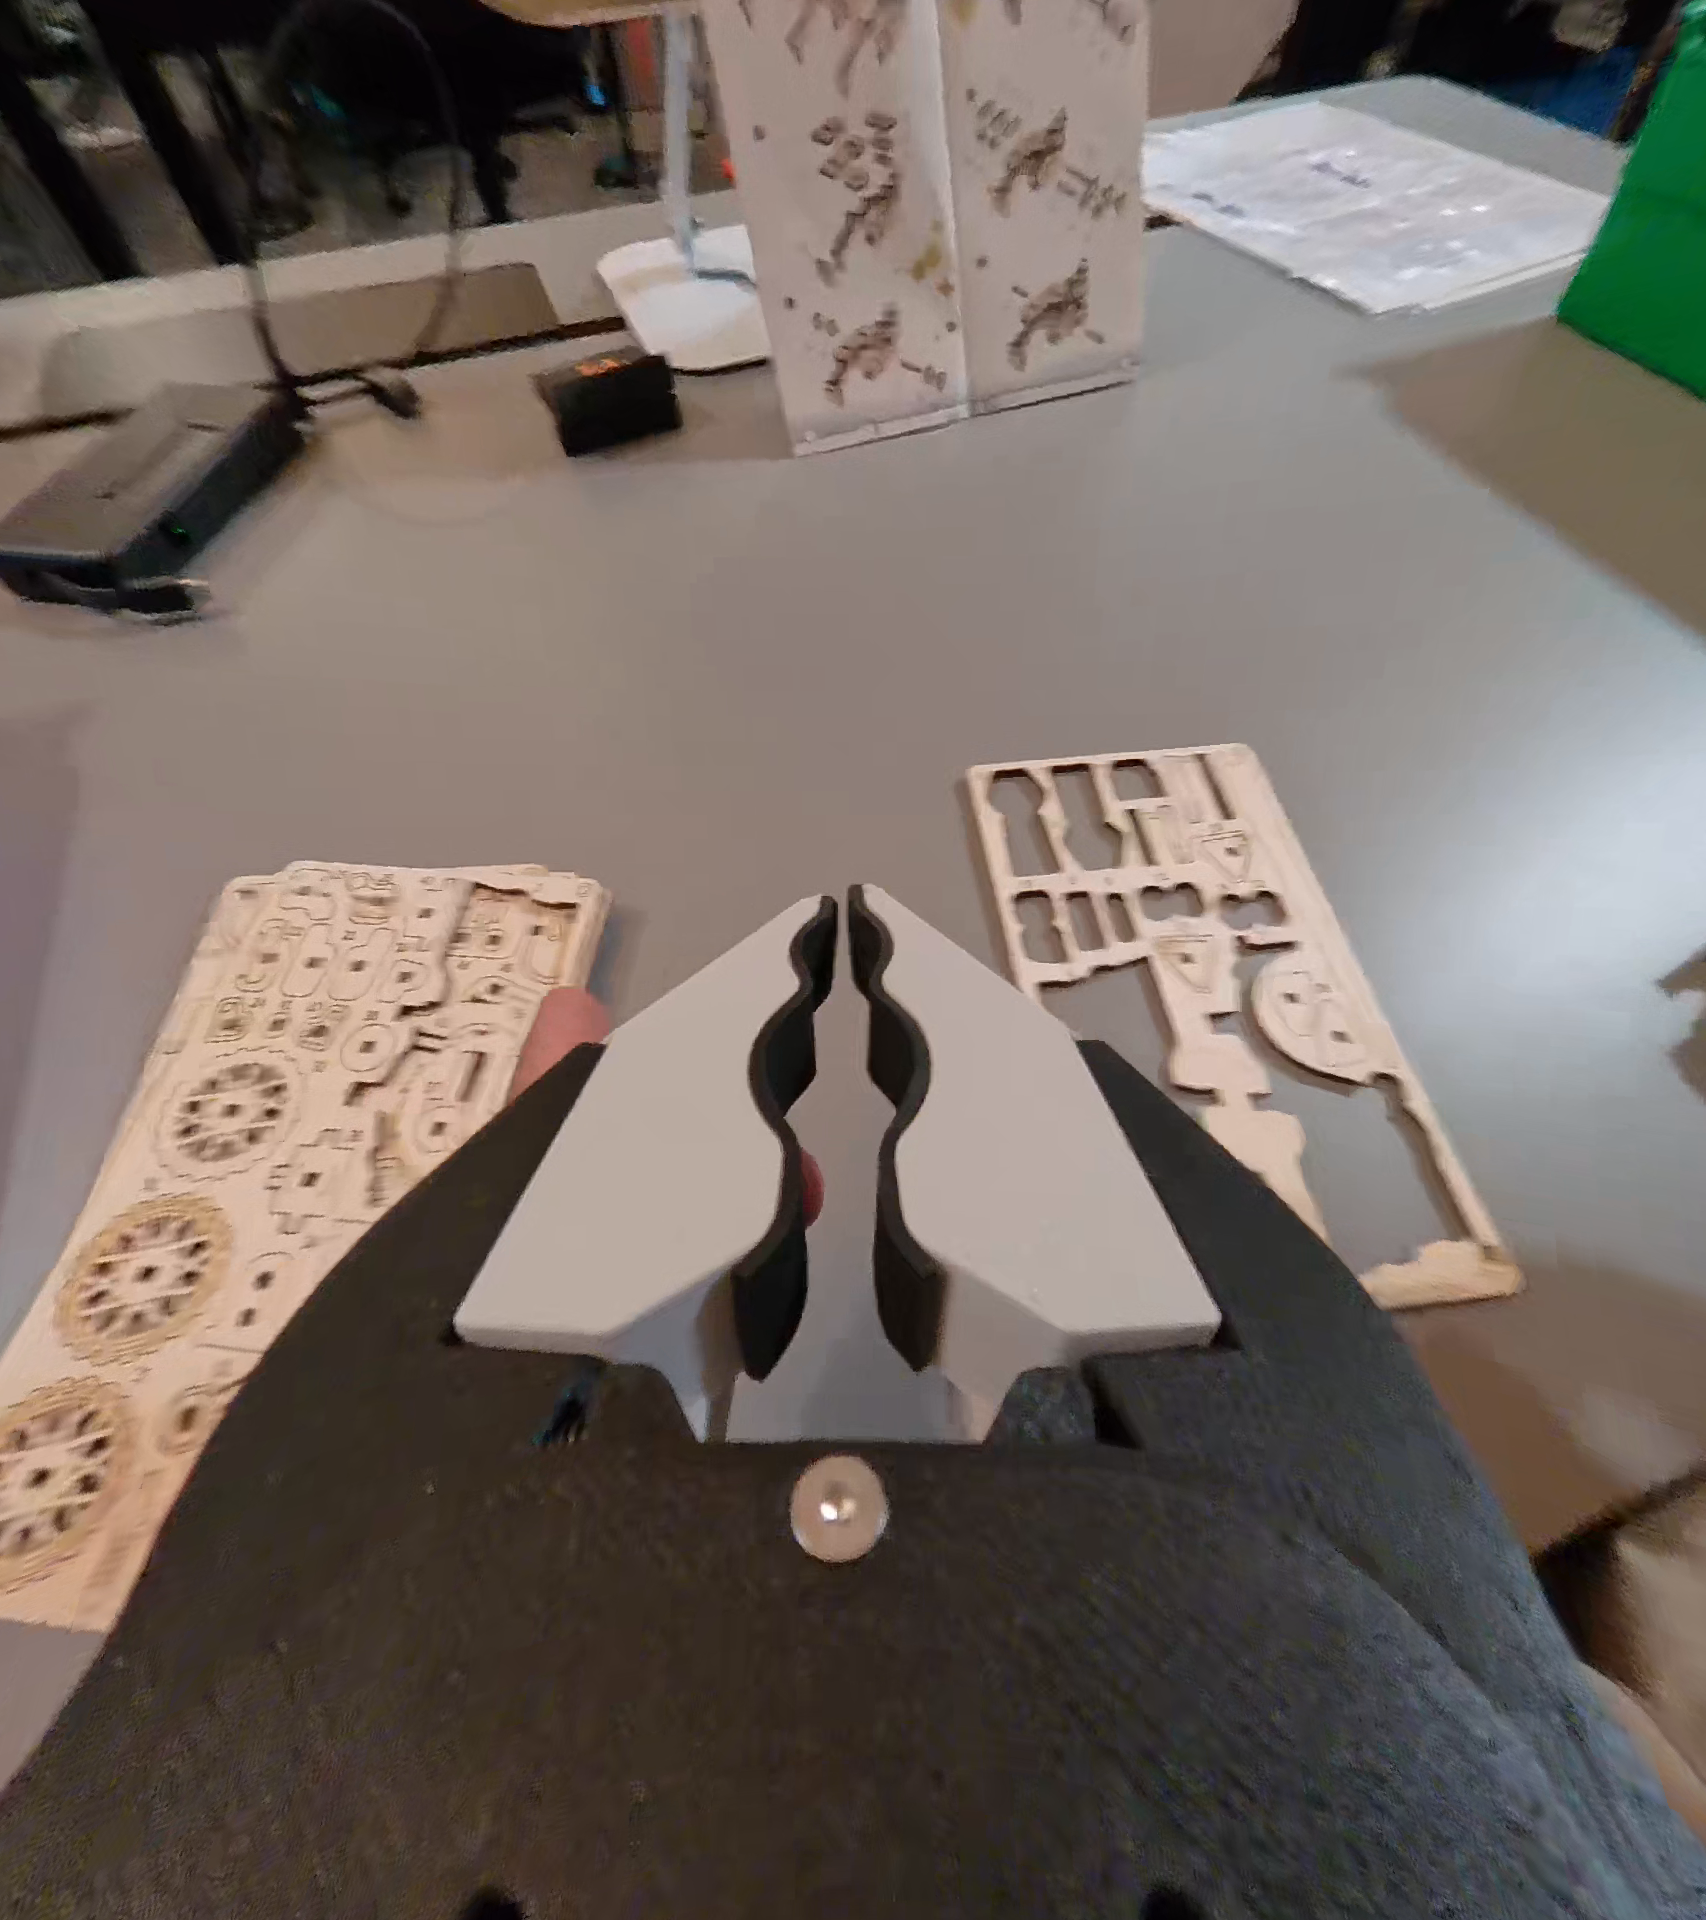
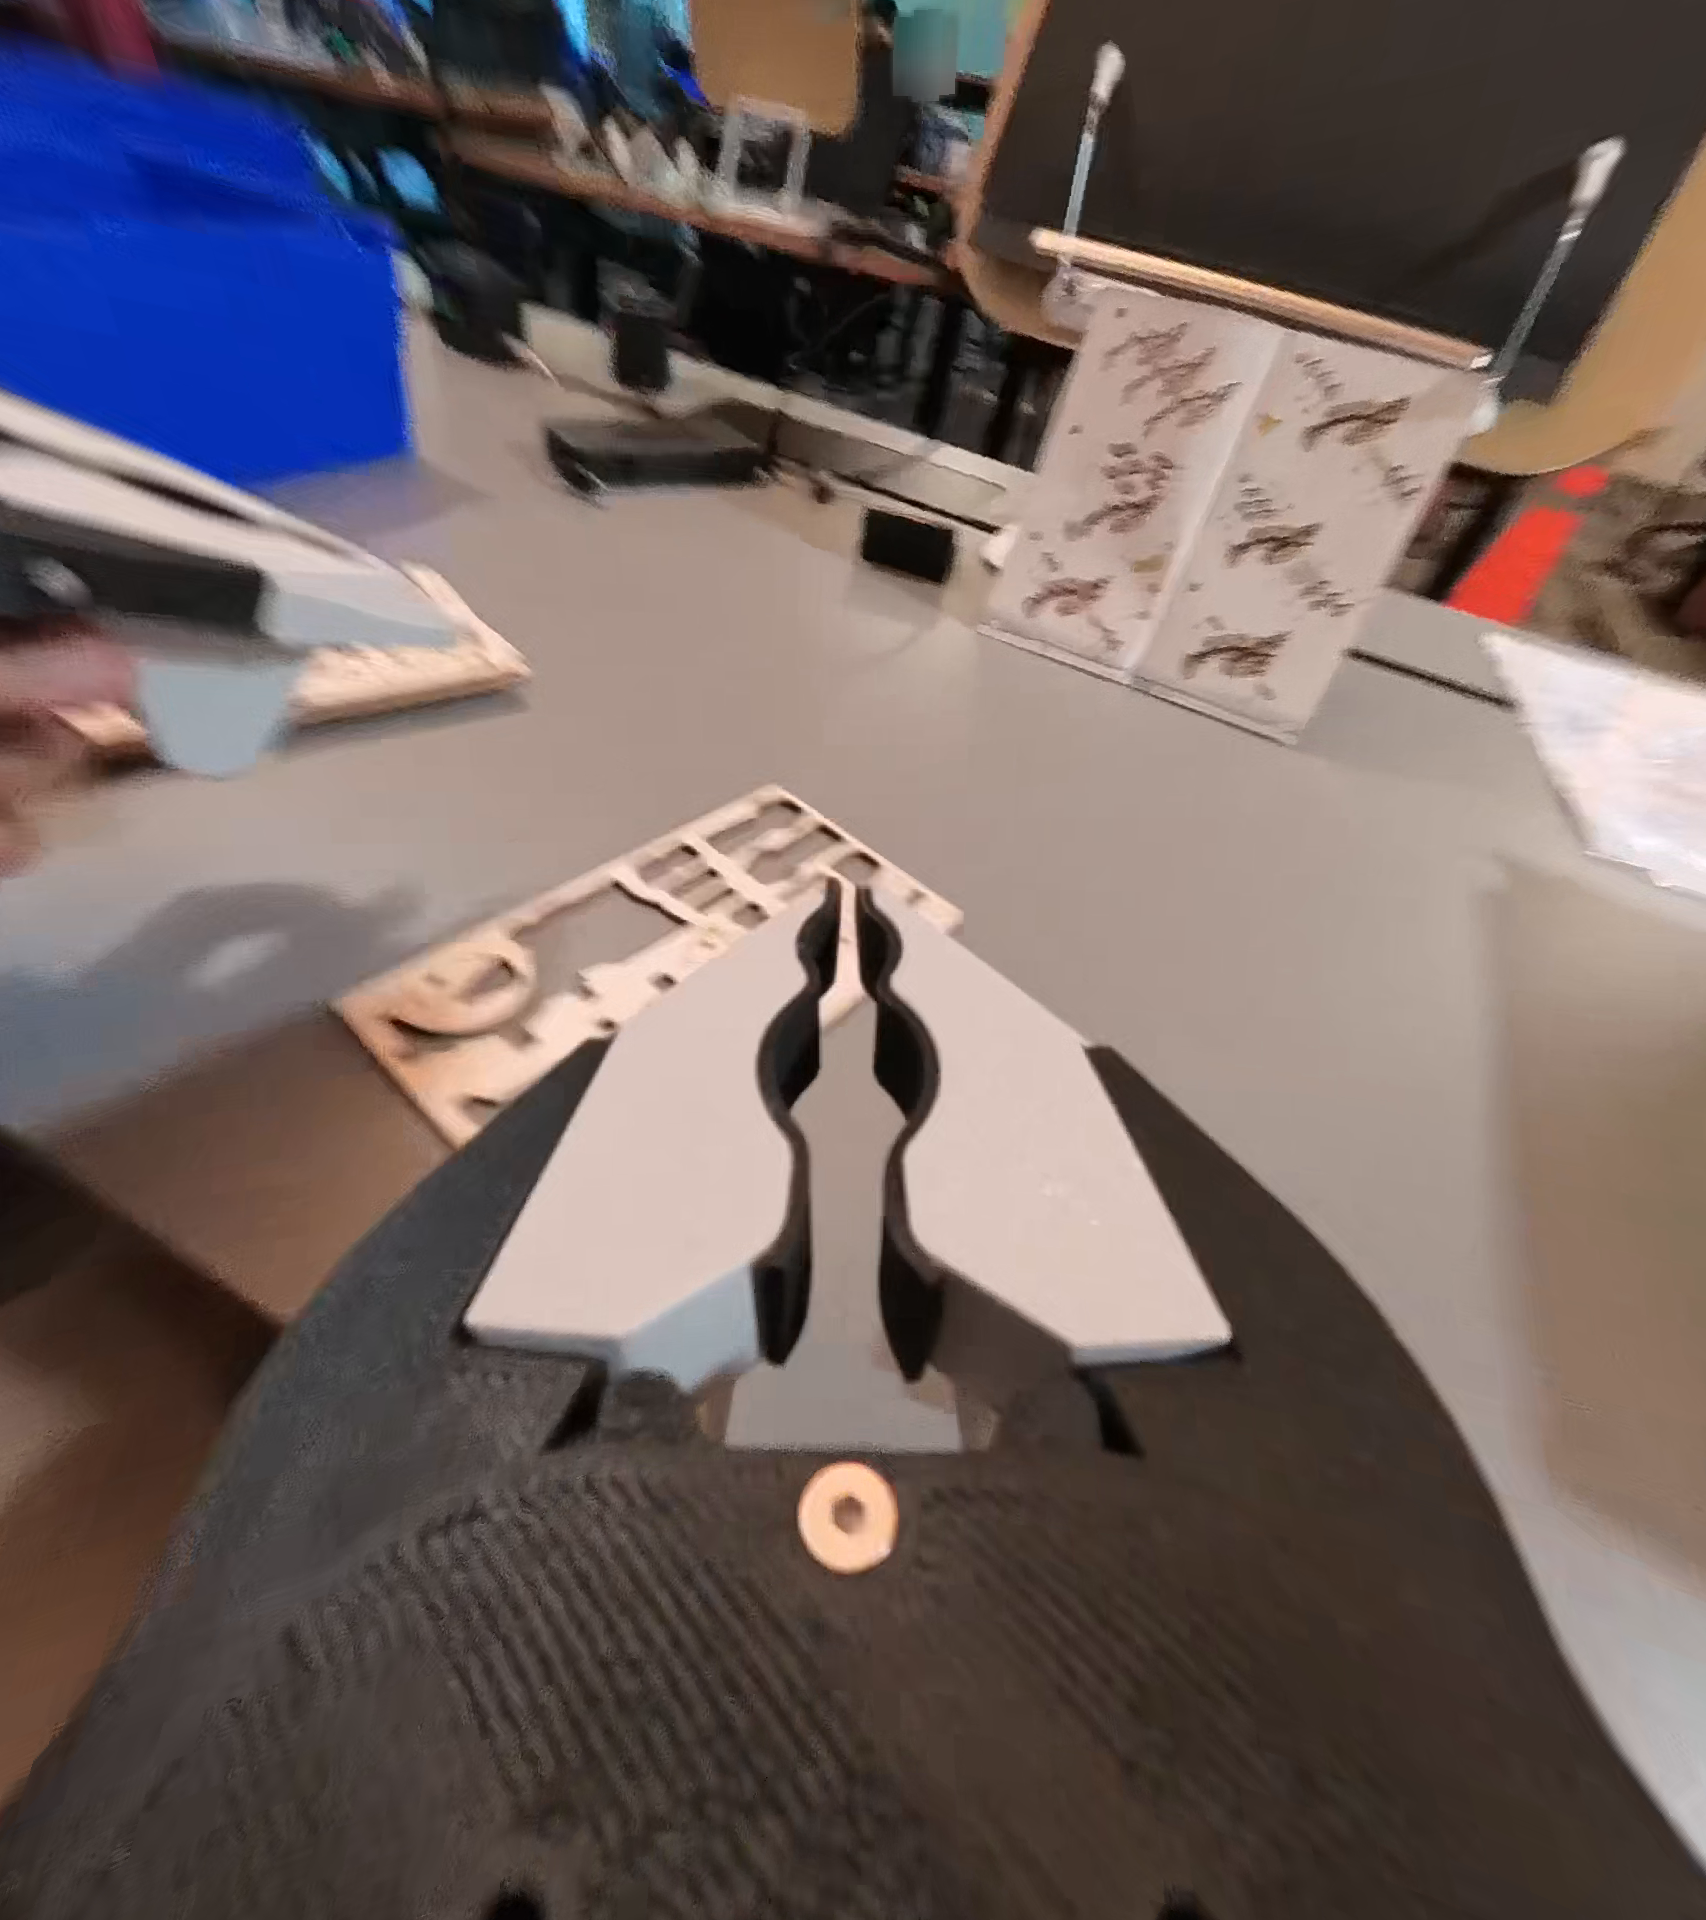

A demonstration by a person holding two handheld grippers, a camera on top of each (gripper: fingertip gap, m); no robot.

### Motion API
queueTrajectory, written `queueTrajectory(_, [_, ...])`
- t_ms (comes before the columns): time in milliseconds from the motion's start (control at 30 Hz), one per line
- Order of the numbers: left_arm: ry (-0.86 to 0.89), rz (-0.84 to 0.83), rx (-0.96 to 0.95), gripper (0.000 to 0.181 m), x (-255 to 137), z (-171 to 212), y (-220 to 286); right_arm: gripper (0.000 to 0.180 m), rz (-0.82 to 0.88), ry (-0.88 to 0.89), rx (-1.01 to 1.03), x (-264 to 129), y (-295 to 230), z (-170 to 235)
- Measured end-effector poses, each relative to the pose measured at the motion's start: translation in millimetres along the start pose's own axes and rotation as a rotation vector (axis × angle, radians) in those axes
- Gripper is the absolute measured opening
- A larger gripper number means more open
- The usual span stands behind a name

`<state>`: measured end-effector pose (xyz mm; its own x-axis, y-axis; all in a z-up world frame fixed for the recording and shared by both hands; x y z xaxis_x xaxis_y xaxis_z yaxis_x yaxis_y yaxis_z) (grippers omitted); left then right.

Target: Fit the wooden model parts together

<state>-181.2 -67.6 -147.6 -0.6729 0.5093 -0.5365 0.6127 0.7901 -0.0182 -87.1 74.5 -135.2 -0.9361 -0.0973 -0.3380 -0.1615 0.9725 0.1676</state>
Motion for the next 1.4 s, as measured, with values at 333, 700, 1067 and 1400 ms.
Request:
queueTrajectory(333, [-0.282,0.171,0.053,0.033,17.3,39.2,31.3,0.047,-0.283,-0.188,0.129,2.6,-33.3,23.0])
queueTrajectory(700, [-0.367,0.157,0.094,0.000,29.4,45.7,35.5,0.053,-0.250,-0.218,-0.026,-3.0,-42.3,33.1])
queueTrajectory(1067, [-0.182,0.274,-0.061,0.000,8.4,8.7,33.9,0.055,-0.322,-0.275,0.147,-0.7,-33.8,41.3])
queueTrajectory(1400, [-0.308,0.366,-0.119,0.000,15.5,31.4,46.0,0.050,-0.299,-0.336,-0.037,-0.7,-36.6,50.5])
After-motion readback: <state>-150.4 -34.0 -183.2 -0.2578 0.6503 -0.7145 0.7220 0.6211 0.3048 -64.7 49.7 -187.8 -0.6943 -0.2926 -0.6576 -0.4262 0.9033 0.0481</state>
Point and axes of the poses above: each gripper's, where its closed fingertips meet, x out along the fingers, z out of its underside, y = z × x across the jaws, the point moved 3 cm from there along -x, back along the fingers, and after that the axes turned 7 degrees about -y, right-handed, at the moved point
